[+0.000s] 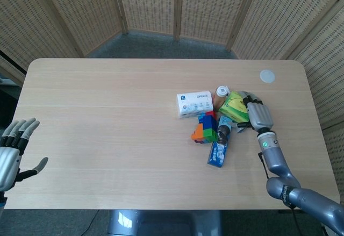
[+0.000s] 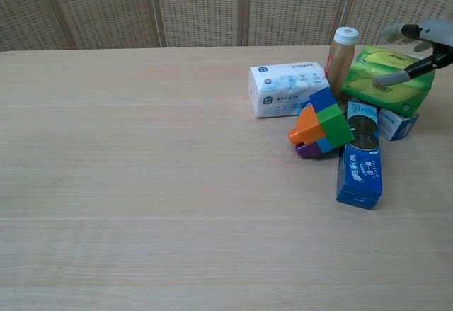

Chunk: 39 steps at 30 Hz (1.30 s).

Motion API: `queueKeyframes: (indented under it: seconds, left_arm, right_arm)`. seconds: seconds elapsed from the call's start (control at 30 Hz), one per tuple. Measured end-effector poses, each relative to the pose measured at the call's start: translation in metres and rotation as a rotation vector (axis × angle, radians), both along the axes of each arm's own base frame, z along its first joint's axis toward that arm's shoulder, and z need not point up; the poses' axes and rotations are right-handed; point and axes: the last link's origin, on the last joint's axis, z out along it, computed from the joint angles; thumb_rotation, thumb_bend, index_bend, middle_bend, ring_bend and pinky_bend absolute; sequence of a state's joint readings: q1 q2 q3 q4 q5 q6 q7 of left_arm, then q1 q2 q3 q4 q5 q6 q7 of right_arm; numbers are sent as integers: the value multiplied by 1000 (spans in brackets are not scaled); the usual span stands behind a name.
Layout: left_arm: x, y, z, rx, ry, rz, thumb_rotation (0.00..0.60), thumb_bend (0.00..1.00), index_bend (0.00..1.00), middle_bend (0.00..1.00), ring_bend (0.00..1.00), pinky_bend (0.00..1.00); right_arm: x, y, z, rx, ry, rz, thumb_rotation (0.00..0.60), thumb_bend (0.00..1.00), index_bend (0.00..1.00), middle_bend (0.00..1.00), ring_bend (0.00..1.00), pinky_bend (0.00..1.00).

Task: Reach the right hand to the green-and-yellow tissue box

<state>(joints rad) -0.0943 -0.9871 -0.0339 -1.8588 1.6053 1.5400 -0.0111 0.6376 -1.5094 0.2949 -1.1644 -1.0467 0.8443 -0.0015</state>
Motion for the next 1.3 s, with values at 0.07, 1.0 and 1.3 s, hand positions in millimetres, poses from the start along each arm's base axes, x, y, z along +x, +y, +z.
queueKeyframes:
  seconds: [0.07,1.0,1.3]
  left_arm:
    - [0,0,0,-1,0,2,600,321,50,49,0,0]
    - [-2,-2,0,9,-3,11,600,318,46,48,0,0]
    - [-4,-3,-4,-4,-11,13,600,318,42,48,0,0]
  right_arm:
    - [-4,-4,-2,8,9,-13,397,0,0,0,0,0]
    - [1,-17,24,-158,-150,45,600,33,307,748,588,627]
    - [52,0,78,-270,-231,219,600,33,315,747,588,627]
